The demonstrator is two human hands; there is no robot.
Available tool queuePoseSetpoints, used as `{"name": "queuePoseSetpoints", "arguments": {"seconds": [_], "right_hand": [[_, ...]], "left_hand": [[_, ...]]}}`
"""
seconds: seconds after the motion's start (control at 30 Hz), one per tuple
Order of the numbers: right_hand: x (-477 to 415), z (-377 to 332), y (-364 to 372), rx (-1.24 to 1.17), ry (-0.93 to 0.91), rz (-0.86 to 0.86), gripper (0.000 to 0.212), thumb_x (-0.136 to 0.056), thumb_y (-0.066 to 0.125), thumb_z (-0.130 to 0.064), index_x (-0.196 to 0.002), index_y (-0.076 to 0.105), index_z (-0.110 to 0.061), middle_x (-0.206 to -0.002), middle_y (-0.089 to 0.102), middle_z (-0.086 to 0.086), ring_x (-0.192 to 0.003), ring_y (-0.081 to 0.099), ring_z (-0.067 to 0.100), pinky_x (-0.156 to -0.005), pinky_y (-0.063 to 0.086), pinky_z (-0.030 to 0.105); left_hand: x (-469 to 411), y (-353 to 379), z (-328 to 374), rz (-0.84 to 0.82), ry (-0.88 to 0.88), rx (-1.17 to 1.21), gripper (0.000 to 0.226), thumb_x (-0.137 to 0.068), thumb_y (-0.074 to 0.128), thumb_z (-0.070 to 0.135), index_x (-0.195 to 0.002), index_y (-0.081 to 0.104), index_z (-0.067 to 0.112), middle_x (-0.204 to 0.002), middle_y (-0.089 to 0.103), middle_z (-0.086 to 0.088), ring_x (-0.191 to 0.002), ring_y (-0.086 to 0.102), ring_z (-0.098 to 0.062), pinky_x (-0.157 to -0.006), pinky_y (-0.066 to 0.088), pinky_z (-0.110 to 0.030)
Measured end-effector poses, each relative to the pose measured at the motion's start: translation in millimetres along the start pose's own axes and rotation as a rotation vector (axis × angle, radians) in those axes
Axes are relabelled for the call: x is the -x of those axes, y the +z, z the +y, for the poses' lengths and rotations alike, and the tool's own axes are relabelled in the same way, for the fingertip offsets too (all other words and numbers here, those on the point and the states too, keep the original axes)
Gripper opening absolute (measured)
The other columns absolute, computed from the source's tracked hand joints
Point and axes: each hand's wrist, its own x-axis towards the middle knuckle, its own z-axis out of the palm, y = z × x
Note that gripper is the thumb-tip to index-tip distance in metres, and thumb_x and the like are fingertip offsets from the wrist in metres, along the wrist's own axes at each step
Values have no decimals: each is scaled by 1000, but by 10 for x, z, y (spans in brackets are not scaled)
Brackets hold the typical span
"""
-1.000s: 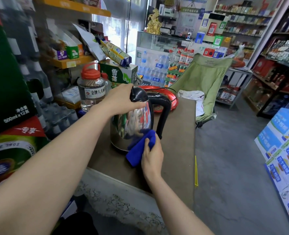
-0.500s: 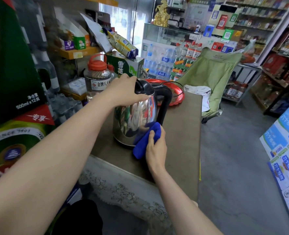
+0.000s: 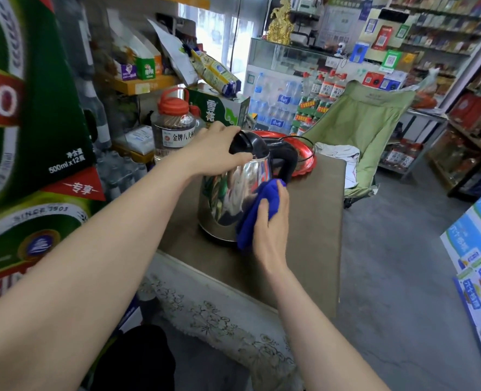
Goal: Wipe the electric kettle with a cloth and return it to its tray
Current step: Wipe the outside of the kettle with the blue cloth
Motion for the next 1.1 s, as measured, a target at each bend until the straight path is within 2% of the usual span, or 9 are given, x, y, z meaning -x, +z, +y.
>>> {"name": "queuePoseSetpoints", "arguments": {"seconds": [0.23,0.37,0.5,0.57,0.63,0.77,0.87,0.93,1.1], "right_hand": [[-86,-369,7,72,-361,40,43,-98,51,-13,-141,50,-11,-154,41,-1,-143,37,14,-117,25,18],[-516,-369,-25,-20,-159,99,35,-101,46,-25,-134,54,-19,-140,58,0,-133,50,19,-111,37,31],[-218,15,-64,-45,133,130,21,-104,44,-26,-122,54,-28,-117,65,-5,-115,61,25,-88,41,28],[152,116,-27,-39,140,127,21,-104,45,-26,-122,51,-35,-125,64,-2,-118,59,24,-97,44,34],[340,66,24,-36,26,126,32,-102,45,-16,-132,52,-25,-142,56,2,-132,52,22,-111,38,37],[-82,-233,-29,34,-292,112,41,-92,48,-3,-133,56,-9,-145,50,-1,-138,45,19,-116,31,24],[-495,-291,-166,10,-125,76,30,-102,47,-15,-131,56,-17,-129,62,-2,-121,58,20,-95,41,16],[-615,-148,-263,-5,43,61,29,-104,46,-20,-130,57,-18,-121,66,0,-114,60,24,-77,38,15],[16,119,-201,-29,262,87,32,-104,44,-27,-136,49,-26,-122,64,-2,-119,58,26,-83,37,23]], "left_hand": [[80,22,90,86,-44,-25,80,-86,52,62,-148,30,17,-147,35,-17,-134,35,-40,-106,34,-47],[92,9,93,68,-54,-37,81,-86,50,64,-148,30,17,-146,34,-17,-133,36,-40,-105,35,-48],[106,17,114,64,-60,-44,81,-88,48,63,-150,27,16,-150,30,-18,-136,31,-42,-107,32,-49],[122,24,125,67,-63,-31,80,-88,48,62,-151,26,17,-151,28,-17,-137,29,-42,-107,31,-49],[128,25,136,82,-69,-17,80,-88,49,63,-149,28,16,-150,31,-17,-136,31,-41,-106,33,-48],[124,132,305,197,-155,-57,83,-82,51,68,-141,39,11,-140,41,-17,-127,40,-38,-101,37,-45],[125,234,501,281,-223,-131,86,-81,51,71,-137,41,7,-137,42,-19,-121,42,-38,-100,37,-43],[113,199,508,278,-190,-114,86,-79,53,70,-137,41,8,-136,41,-19,-121,42,-38,-99,37,-43],[131,62,214,121,-104,109,86,-72,61,70,-142,39,26,-137,34,-12,-129,37,-36,-105,36,-47]]}}
